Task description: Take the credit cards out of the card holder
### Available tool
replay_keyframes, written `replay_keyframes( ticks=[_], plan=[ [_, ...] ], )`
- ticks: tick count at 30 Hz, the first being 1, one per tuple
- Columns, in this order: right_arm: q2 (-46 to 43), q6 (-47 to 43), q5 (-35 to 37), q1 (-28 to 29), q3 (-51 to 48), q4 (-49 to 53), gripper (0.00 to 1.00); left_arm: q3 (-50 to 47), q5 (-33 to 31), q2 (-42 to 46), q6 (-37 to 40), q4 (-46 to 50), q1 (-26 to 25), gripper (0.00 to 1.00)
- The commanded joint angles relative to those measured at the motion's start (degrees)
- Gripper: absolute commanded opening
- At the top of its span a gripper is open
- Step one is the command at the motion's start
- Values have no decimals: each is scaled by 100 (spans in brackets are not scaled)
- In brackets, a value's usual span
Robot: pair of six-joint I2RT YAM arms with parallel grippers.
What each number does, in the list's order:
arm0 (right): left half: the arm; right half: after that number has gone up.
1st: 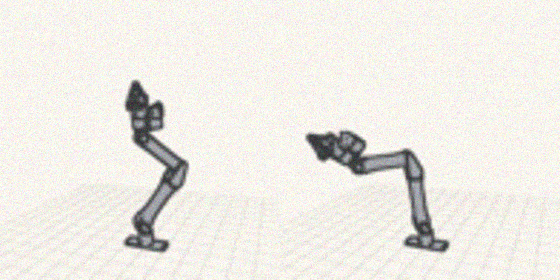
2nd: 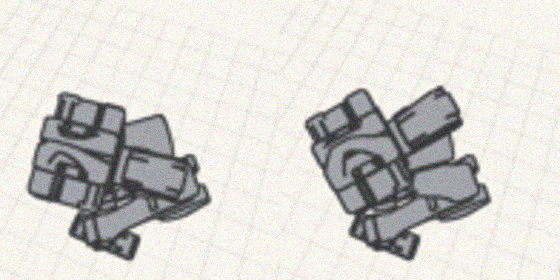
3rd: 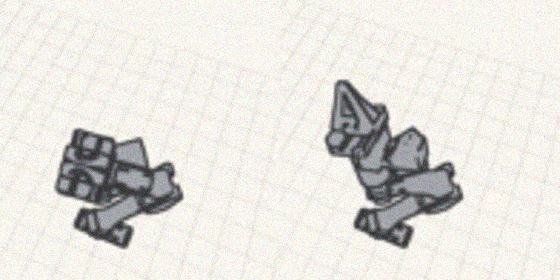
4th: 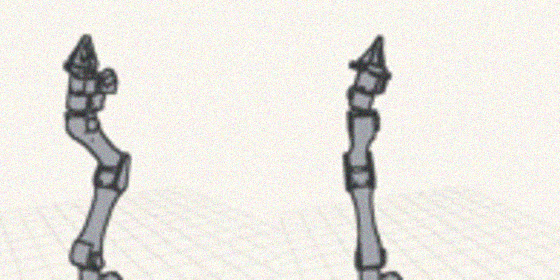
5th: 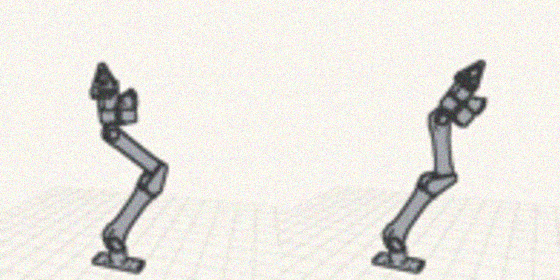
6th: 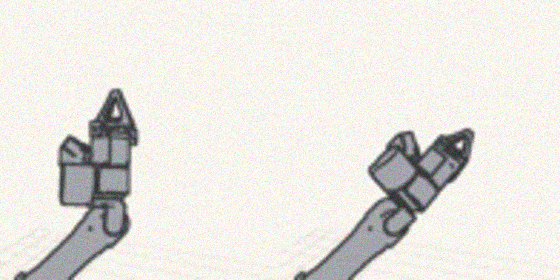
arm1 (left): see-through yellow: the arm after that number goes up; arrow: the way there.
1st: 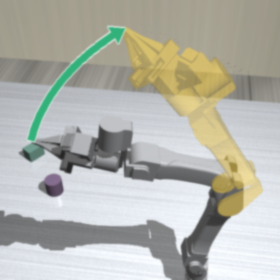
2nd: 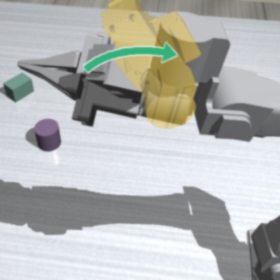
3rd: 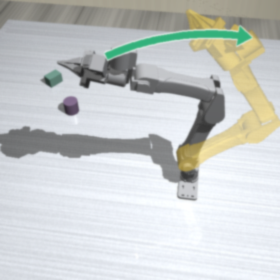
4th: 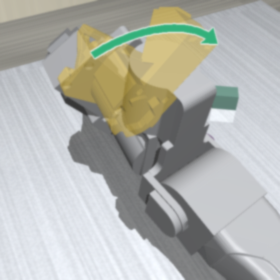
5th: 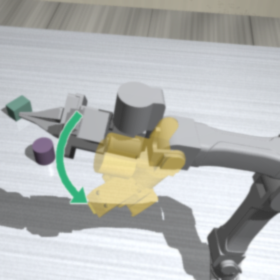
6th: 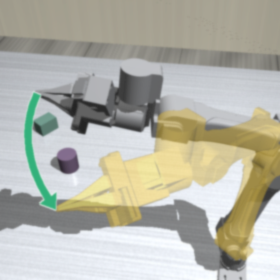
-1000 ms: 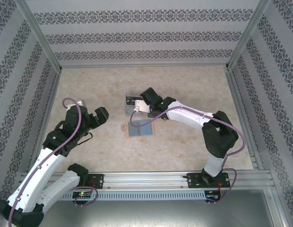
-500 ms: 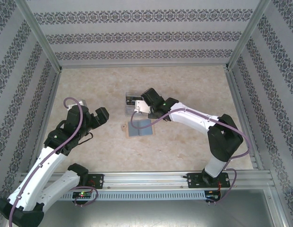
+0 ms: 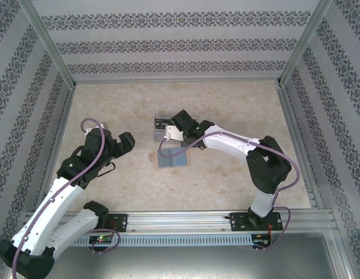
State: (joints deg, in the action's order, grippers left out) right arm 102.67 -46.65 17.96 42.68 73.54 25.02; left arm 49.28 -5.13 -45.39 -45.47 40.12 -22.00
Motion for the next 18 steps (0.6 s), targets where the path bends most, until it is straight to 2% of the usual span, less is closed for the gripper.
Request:
replay_keyframes(
  ticks=[1,8,14,16,18],
  plan=[
    [98,113,-7,-102,222,25,1,8,-155,56,62,66,65,100],
    [168,200,-74,-205,283,47,2,-7,-189,30,89,12,66,100],
    [318,320,-37,-245,369,2,8,-2,-208,0,109,7,68,100],
    [389,354,46,-268,413,-40,18,1,-208,3,117,14,68,100],
    [467,404,147,-303,481,-71,19,-2,-220,2,126,20,67,100]
  ],
)
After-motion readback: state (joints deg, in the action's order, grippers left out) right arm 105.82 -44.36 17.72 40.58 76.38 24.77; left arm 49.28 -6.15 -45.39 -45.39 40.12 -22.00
